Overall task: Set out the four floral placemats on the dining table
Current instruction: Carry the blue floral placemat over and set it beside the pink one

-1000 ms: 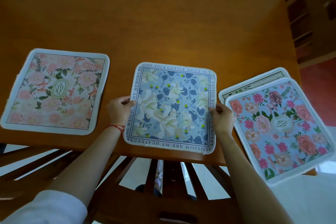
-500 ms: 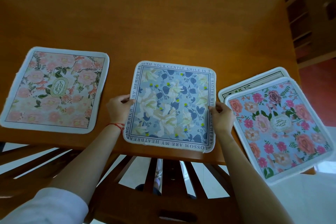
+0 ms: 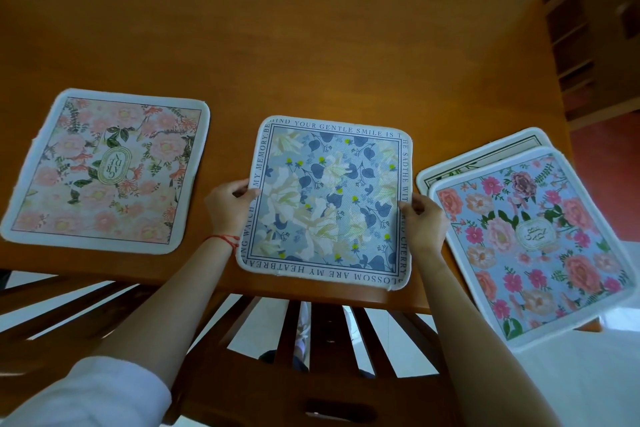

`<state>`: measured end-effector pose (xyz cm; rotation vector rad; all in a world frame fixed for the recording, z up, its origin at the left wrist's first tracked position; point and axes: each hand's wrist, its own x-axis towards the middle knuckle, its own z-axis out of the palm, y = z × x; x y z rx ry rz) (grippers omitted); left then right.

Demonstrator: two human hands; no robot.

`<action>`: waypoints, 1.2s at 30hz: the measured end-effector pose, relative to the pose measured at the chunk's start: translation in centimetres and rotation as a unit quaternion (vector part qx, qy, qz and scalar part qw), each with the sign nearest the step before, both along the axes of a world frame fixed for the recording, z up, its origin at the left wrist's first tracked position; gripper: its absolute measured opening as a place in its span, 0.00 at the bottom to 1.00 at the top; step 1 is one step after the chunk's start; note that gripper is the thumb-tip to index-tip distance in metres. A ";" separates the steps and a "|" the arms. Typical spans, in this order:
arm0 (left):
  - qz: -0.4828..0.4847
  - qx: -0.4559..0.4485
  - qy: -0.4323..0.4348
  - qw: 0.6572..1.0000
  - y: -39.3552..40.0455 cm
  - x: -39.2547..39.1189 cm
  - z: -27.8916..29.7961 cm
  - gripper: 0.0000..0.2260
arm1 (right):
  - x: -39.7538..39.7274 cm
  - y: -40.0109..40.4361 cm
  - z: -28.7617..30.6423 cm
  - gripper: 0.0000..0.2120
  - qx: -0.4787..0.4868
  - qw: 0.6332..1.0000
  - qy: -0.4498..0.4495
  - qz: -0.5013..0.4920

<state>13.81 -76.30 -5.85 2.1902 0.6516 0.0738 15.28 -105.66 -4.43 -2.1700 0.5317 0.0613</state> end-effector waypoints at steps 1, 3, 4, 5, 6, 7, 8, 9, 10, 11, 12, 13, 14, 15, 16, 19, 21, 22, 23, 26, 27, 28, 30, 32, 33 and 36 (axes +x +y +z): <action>-0.001 0.001 0.000 1.000 0.0 0.0 0.0 0.12 | 0.0 0.0 0.0 0.08 -0.001 1.000 -0.002 0.001; -0.003 0.002 0.001 1.000 0.0 0.0 -0.1 0.12 | 0.0 0.0 0.0 0.08 -0.003 1.000 -0.002 0.004; -0.005 0.006 0.003 1.000 0.0 0.1 -0.1 0.12 | 0.0 0.0 -0.1 0.08 -0.004 1.000 0.000 0.005; -0.008 0.009 0.005 1.000 0.0 0.1 -0.1 0.13 | 0.0 0.0 -0.2 0.07 -0.004 1.000 0.003 0.004; -0.009 0.011 0.006 1.000 0.0 0.1 0.0 0.13 | 0.0 -0.1 -0.2 0.07 -0.002 1.000 0.006 0.003; -0.009 0.012 0.005 1.000 0.0 0.1 0.0 0.13 | -0.1 -0.1 -0.2 0.07 0.000 1.000 0.008 0.002; -0.008 0.013 0.006 1.000 0.0 0.1 0.1 0.13 | -0.1 -0.1 -0.2 0.07 0.001 1.000 0.008 0.004; -0.007 0.013 0.007 1.000 0.0 0.1 0.1 0.13 | -0.1 -0.1 -0.2 0.07 0.000 1.000 0.008 0.007; -0.007 0.012 0.009 1.000 0.1 0.1 0.0 0.13 | -0.1 -0.1 -0.1 0.07 -0.003 1.000 0.008 0.010; -0.009 0.012 0.011 1.000 0.1 0.0 0.0 0.13 | -0.1 -0.1 0.0 0.07 -0.006 1.000 0.008 0.011; -0.012 0.012 0.012 1.000 0.1 0.0 0.1 0.13 | 0.0 -0.1 0.1 0.07 -0.009 1.000 0.010 0.012; -0.014 0.013 0.013 1.000 0.1 0.0 0.1 0.13 | 0.0 -0.1 0.1 0.07 -0.012 1.000 0.013 0.012; -0.015 0.012 0.012 1.000 0.0 0.0 0.2 0.13 | -0.1 -0.1 0.2 0.07 -0.013 1.000 0.015 0.012; -0.012 0.012 0.010 1.000 -0.2 -0.1 0.4 0.13 | -0.1 -0.1 0.4 0.07 -0.014 1.000 0.015 0.012; -0.007 0.013 0.008 1.000 -0.3 -0.2 0.6 0.13 | -0.2 0.0 0.6 0.08 -0.017 1.000 0.014 0.014; 0.005 0.010 -0.002 1.000 -0.7 -0.8 1.4 0.14 | -0.7 -0.2 1.2 0.07 -0.032 0.999 -0.002 0.031; -0.007 0.009 -0.013 1.000 -1.0 -1.3 2.1 0.13 | -1.0 -0.3 1.5 0.06 -0.043 0.998 -0.007 0.046; -0.020 0.010 -0.015 1.000 -1.3 -1.4 2.5 0.13 | -1.2 -0.4 1.6 0.05 -0.051 0.997 -0.010 0.057; -0.037 0.011 -0.012 0.999 -1.6 -1.6 2.9 0.13 | -1.4 -0.6 1.7 0.05 -0.058 0.996 -0.013 0.068; -0.110 0.017 0.002 0.994 -2.6 -2.1 4.1 0.16 | -1.9 -0.6 2.3 0.09 -0.079 0.993 -0.002 0.091; -0.141 0.026 0.005 0.990 -2.8 -2.3 4.3 0.17 | -2.2 -0.6 2.5 0.12 -0.089 0.990 0.006 0.105; -0.172 0.042 0.007 0.984 -3.0 -2.5 4.6 0.18 | -2.5 -0.6 2.7 0.15 -0.102 0.987 0.016 0.122; -0.233 0.091 0.004 0.968 -3.2 -2.9 4.8 0.18 | -3.2 -0.5 3.3 0.18 -0.129 0.980 0.034 0.149; -0.291 0.150 -0.005 0.945 -3.8 -3.3 5.2 0.19 | -4.1 -0.3 3.8 0.20 -0.158 0.972 0.028 0.173; -0.313 0.175 -0.008 0.933 -4.2 -3.4 5.3 0.19 | -4.5 -0.3 4.1 0.20 -0.174 0.967 0.024 0.185; -0.356 0.216 -0.003 0.909 -5.5 -3.9 5.6 0.20 | -5.7 -0.2 4.9 0.21 -0.220 0.951 0.016 0.215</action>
